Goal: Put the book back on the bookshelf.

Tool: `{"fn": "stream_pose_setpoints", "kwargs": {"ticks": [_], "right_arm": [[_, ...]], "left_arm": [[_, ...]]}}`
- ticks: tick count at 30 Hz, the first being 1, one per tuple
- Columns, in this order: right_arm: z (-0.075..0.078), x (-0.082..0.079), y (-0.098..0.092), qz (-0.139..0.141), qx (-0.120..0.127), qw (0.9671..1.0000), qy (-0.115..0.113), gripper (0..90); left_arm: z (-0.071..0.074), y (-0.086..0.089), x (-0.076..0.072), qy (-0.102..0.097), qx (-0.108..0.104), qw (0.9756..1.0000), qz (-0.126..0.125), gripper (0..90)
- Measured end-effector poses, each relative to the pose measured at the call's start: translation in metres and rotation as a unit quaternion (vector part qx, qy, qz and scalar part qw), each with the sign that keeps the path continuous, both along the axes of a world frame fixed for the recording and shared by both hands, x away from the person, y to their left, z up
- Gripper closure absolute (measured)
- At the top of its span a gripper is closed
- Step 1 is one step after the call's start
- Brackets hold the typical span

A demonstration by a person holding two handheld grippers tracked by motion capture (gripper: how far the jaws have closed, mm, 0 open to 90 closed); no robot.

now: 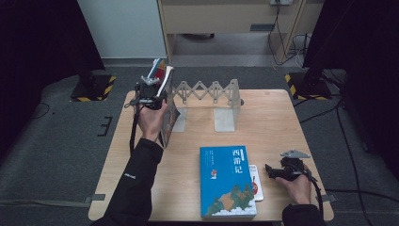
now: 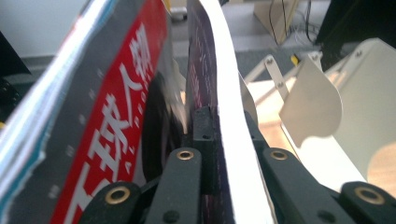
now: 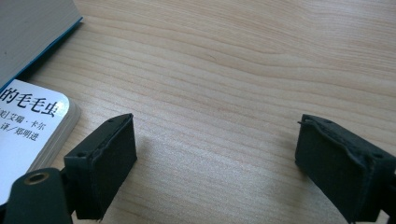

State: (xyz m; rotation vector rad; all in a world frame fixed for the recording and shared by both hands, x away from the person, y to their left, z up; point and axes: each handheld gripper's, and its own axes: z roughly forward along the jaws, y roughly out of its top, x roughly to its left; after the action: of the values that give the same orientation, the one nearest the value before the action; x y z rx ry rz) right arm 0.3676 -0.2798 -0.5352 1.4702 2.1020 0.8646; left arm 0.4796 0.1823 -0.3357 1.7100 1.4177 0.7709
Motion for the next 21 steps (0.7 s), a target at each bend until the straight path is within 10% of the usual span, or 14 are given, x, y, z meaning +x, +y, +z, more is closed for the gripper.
{"fn": "stream_pose_setpoints", "kwargs": {"ticks": [21], "right_arm": [[0.000, 0.000, 0.000, 0.002, 0.000, 1.0000, 0.003, 12.1]], "left_arm": [[-0.014, -0.007, 0.017, -0.056, 0.023, 0.9966, 0.056, 81.7]]}}
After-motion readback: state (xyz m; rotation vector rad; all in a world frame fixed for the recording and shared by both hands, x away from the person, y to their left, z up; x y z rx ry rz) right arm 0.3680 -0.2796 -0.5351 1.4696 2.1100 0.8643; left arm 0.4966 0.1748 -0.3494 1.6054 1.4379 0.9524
